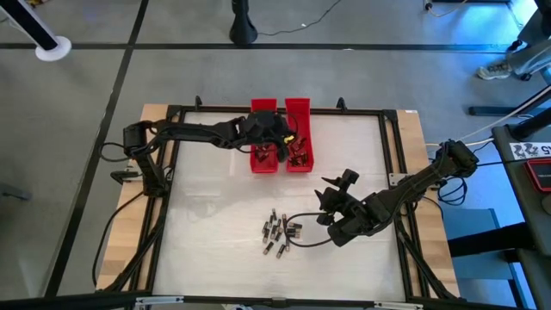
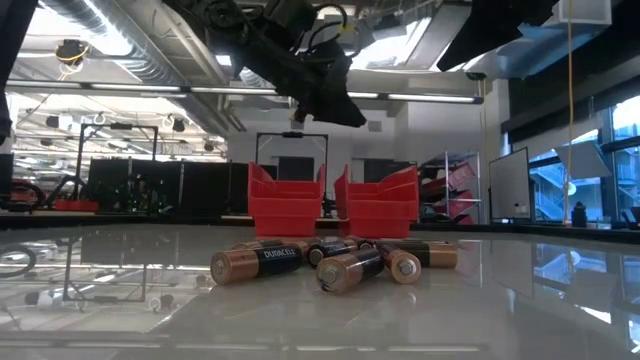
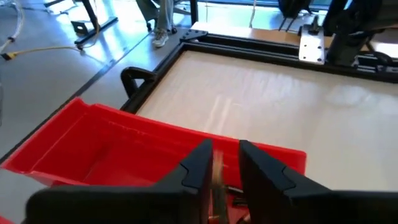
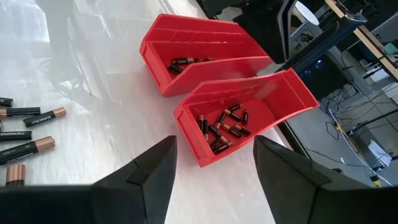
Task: Sort batteries
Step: Put the small black battery into the right red bin
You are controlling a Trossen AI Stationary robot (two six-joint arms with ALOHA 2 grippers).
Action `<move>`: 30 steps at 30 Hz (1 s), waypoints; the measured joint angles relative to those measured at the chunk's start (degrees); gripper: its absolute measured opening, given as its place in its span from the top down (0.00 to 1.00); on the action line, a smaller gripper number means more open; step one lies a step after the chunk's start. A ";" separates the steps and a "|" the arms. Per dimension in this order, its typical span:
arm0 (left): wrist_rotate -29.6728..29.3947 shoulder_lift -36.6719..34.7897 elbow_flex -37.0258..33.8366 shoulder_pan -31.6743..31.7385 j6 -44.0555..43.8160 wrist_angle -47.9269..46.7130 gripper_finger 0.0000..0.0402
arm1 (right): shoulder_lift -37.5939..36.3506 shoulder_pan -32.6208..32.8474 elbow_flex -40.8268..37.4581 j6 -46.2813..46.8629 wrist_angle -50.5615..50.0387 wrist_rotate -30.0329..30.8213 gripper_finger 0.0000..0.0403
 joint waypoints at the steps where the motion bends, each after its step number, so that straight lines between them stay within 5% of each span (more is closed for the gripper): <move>1: 0.37 0.00 0.00 -0.01 -0.23 0.05 0.82 | 0.00 0.00 0.00 0.00 0.00 0.00 0.47; 8: 1.09 -0.03 0.00 -0.28 -3.89 -1.69 0.72 | 0.00 0.00 0.00 0.00 -0.01 0.00 0.47; 15: 9.04 -0.16 -0.53 -6.39 -1.12 -14.91 0.72 | 0.00 0.02 0.00 0.00 -0.04 -1.18 0.47; 24: 4.01 -0.19 -5.79 -21.92 -2.37 -23.72 0.75 | 0.00 0.02 0.00 -0.06 -0.05 -1.48 0.47; 30: 1.09 -0.20 -8.15 -29.60 11.77 -26.34 0.75 | 0.02 0.02 0.00 -0.07 -0.02 -1.44 0.47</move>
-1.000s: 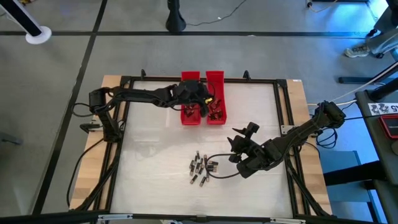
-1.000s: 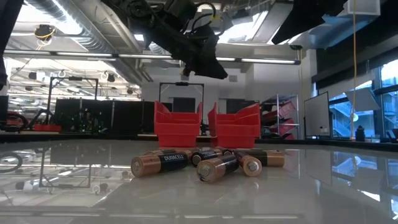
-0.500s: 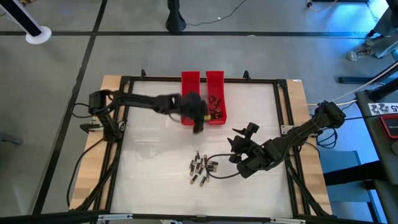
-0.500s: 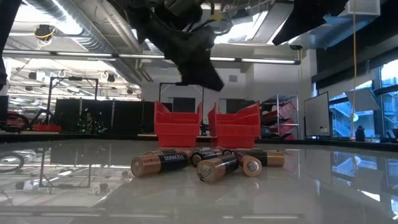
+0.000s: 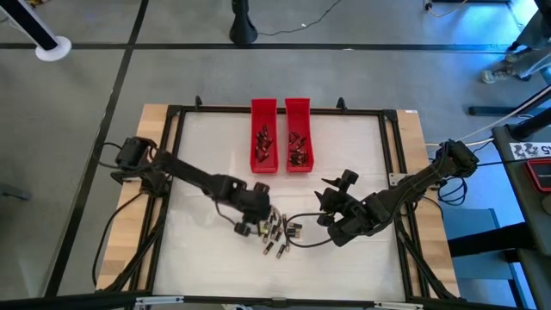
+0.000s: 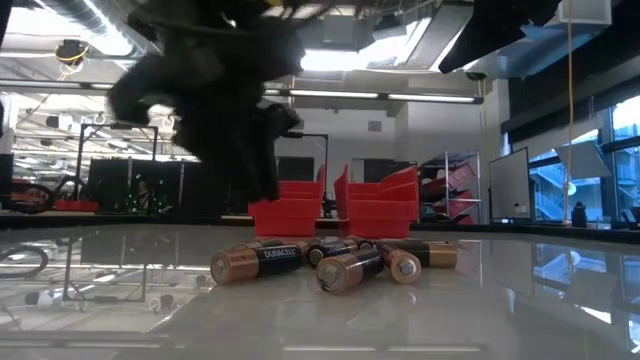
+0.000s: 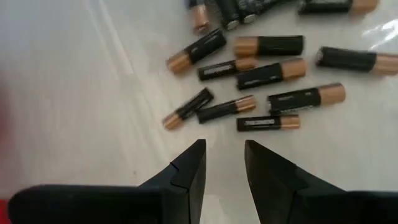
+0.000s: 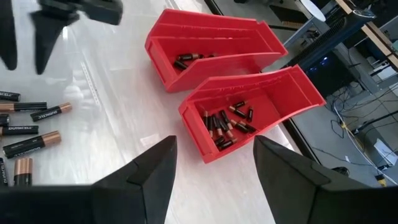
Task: Sort batteries
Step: Put the small black battery into the right red bin
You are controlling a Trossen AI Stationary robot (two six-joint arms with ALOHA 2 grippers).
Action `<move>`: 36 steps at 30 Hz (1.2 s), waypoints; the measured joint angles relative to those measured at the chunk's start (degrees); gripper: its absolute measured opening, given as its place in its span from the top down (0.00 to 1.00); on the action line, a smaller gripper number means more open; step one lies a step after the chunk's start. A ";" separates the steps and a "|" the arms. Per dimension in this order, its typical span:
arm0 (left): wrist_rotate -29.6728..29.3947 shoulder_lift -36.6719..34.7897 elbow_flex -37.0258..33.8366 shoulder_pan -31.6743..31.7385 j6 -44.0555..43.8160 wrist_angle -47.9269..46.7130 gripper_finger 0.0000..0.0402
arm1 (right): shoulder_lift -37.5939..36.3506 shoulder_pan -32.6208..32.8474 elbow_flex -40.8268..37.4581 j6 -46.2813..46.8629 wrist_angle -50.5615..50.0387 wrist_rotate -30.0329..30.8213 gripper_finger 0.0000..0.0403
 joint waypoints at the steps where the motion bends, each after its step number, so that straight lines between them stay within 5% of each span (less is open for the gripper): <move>1: -0.84 0.05 -0.10 -0.72 1.68 0.73 0.75 | 0.00 0.00 0.00 0.00 0.09 0.00 0.47; 12: 6.77 0.44 -0.26 -2.95 2.10 4.42 0.75 | 0.00 0.00 0.00 -0.04 2.84 -0.06 0.47; 23: 5.22 2.26 -0.25 -5.94 -2.03 9.93 0.74 | 0.00 0.00 0.00 -1.36 2.90 -0.36 0.47; 36: -0.51 5.51 -0.24 -6.54 -4.17 11.39 0.44 | 0.02 0.00 0.00 -1.51 2.97 -2.69 0.47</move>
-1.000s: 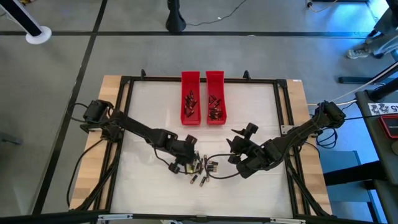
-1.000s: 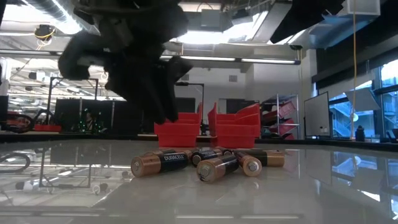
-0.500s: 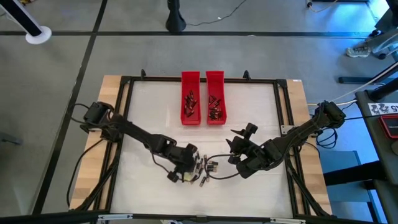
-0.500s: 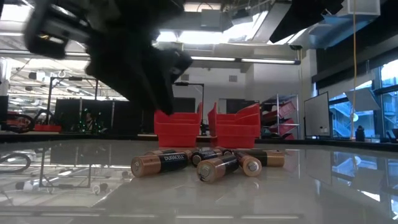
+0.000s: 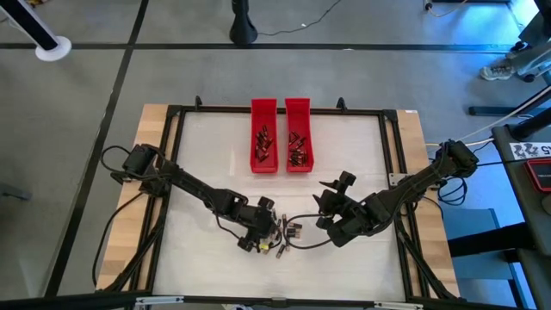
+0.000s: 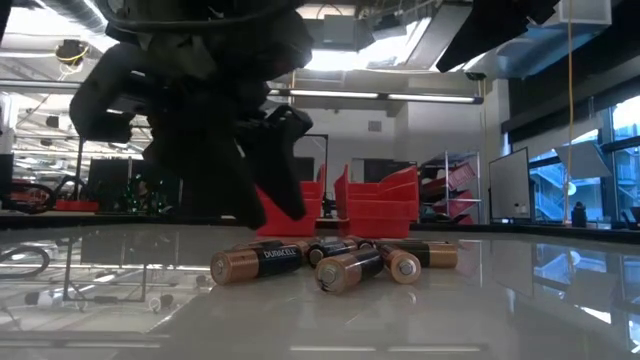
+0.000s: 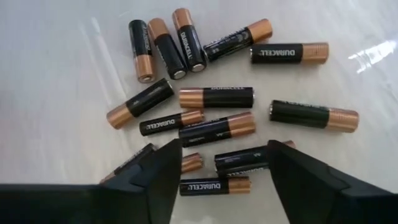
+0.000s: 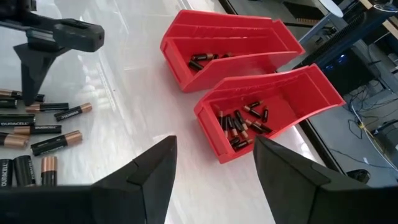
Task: Sort batteries
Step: Put the small black battery into the right red bin
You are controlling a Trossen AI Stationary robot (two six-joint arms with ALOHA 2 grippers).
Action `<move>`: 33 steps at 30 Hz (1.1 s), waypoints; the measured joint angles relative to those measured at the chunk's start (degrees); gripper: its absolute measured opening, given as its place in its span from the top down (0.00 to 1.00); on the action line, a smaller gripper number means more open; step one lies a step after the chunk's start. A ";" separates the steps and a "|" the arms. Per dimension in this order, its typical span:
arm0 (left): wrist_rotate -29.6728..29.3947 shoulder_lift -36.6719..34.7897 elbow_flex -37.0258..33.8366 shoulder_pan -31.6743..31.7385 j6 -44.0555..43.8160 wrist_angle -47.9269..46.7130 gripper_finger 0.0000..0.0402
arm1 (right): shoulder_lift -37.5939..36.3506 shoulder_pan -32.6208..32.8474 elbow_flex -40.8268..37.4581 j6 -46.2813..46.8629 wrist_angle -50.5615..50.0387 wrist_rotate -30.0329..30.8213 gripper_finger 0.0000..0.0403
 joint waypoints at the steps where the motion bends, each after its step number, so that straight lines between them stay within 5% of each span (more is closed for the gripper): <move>1: -0.11 0.02 0.00 -0.10 -0.74 0.02 0.43 | 0.00 0.00 0.00 0.00 0.00 0.00 0.47; 11: -0.28 0.04 0.00 -0.18 -2.60 -3.84 0.30 | 0.00 -0.02 0.00 -0.02 -0.11 -0.04 0.47; 33: 0.23 2.62 -1.22 0.57 -0.47 -1.31 0.29 | 0.00 0.00 0.00 -0.04 0.10 -0.24 0.47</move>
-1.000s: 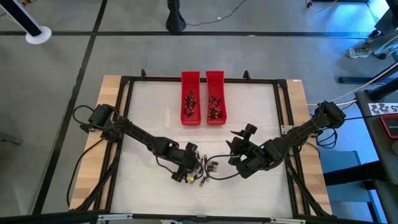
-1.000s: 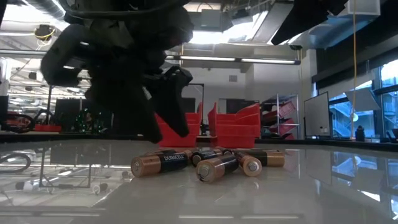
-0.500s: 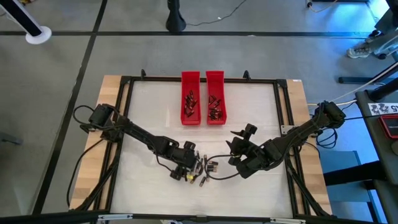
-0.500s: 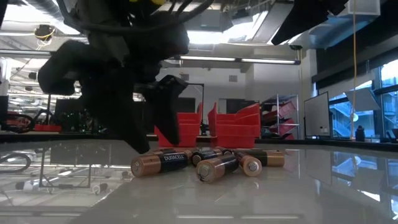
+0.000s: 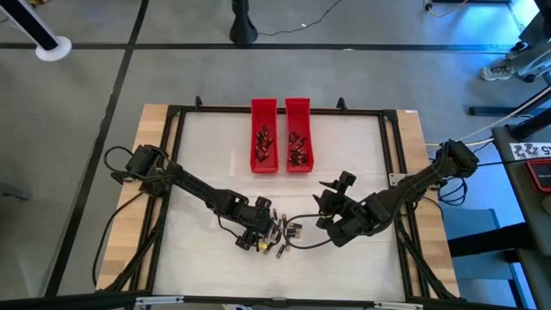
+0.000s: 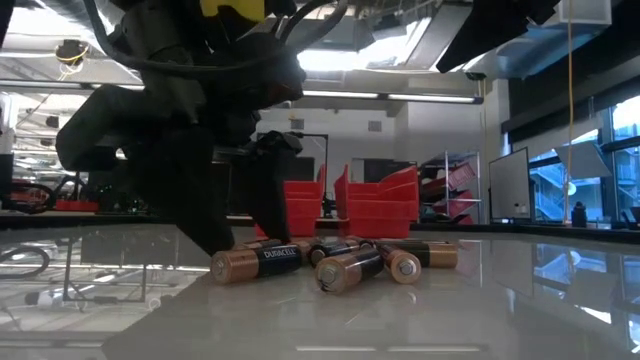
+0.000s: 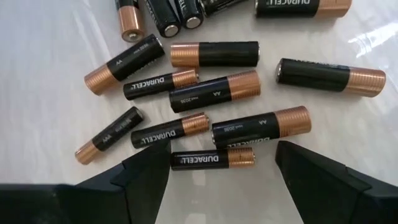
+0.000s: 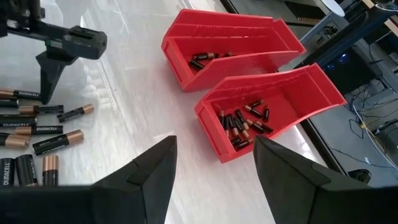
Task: Sort batteries
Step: Put the small black battery into the right red bin
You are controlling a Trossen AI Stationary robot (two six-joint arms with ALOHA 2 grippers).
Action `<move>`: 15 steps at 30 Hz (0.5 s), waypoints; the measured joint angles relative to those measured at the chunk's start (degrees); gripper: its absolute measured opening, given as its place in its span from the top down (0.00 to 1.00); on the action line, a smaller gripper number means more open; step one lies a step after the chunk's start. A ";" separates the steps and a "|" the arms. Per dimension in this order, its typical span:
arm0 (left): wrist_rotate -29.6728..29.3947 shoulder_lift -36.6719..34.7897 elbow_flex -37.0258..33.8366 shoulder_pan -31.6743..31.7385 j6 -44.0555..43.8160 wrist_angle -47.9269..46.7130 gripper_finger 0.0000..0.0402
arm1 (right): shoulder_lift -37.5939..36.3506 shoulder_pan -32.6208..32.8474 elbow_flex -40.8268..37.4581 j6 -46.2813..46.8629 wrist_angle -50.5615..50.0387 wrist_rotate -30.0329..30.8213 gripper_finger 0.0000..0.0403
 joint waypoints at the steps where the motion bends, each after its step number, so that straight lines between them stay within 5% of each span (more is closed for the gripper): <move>1: 0.02 0.00 0.01 0.00 0.16 -0.01 0.29 | 0.00 -0.01 0.00 0.00 0.03 0.02 0.47; 15: 4.28 0.22 0.00 2.82 -5.63 -1.44 0.43 | 0.00 -0.01 0.00 0.00 -0.04 0.00 0.47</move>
